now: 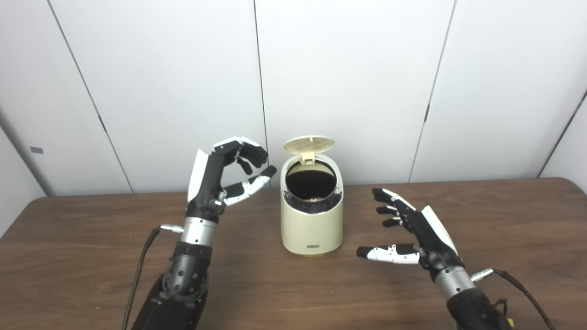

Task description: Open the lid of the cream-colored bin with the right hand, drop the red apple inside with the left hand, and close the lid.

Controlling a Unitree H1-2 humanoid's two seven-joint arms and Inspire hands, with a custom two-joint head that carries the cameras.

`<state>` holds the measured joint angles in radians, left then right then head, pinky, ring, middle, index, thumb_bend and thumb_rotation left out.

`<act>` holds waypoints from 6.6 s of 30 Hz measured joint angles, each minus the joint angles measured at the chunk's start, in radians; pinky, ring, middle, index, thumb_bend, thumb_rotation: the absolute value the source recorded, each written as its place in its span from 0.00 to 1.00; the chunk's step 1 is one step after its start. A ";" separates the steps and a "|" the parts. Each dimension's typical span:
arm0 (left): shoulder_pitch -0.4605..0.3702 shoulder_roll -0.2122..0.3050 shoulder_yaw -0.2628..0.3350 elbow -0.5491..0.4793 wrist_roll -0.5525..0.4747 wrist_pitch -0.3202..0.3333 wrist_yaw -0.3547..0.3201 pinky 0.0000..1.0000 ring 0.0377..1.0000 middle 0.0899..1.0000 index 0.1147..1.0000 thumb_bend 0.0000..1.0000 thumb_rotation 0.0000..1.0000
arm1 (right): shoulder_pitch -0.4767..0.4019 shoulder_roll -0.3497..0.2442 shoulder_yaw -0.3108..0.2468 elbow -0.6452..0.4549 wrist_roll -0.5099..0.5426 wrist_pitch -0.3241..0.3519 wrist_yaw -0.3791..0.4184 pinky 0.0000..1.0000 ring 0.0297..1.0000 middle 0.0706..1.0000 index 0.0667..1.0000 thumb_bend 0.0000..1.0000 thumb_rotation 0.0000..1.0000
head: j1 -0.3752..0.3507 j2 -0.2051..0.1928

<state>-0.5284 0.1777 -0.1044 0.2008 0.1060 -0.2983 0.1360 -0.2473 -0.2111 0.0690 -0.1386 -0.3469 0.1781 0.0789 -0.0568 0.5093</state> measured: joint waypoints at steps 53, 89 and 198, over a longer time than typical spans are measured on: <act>0.286 -0.044 0.129 -0.009 -0.160 0.241 -0.227 0.42 0.58 0.63 0.43 0.50 0.07 | -0.535 -0.096 0.170 0.163 -0.099 0.079 0.211 0.79 0.84 0.82 0.78 0.63 0.56 | 0.017 -0.014; 0.286 -0.052 0.131 -0.001 -0.138 0.217 -0.228 0.42 0.58 0.63 0.43 0.50 0.07 | -0.434 -0.149 0.220 -0.022 -0.151 0.011 0.351 0.78 0.89 0.73 0.70 0.65 0.61 | 0.026 0.006; 0.287 -0.040 0.134 -0.072 -0.108 0.219 -0.230 0.48 0.60 0.66 0.67 0.64 0.14 | -0.111 -0.043 -0.084 0.087 0.102 -0.117 0.159 0.76 0.87 0.90 0.94 0.69 0.37 | 0.054 0.034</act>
<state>-0.2413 0.1376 0.0295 0.1289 -0.0019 -0.0798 -0.0942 -0.3583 -0.2544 -0.0147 -0.0518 -0.2452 0.0613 0.2379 -0.0031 0.5430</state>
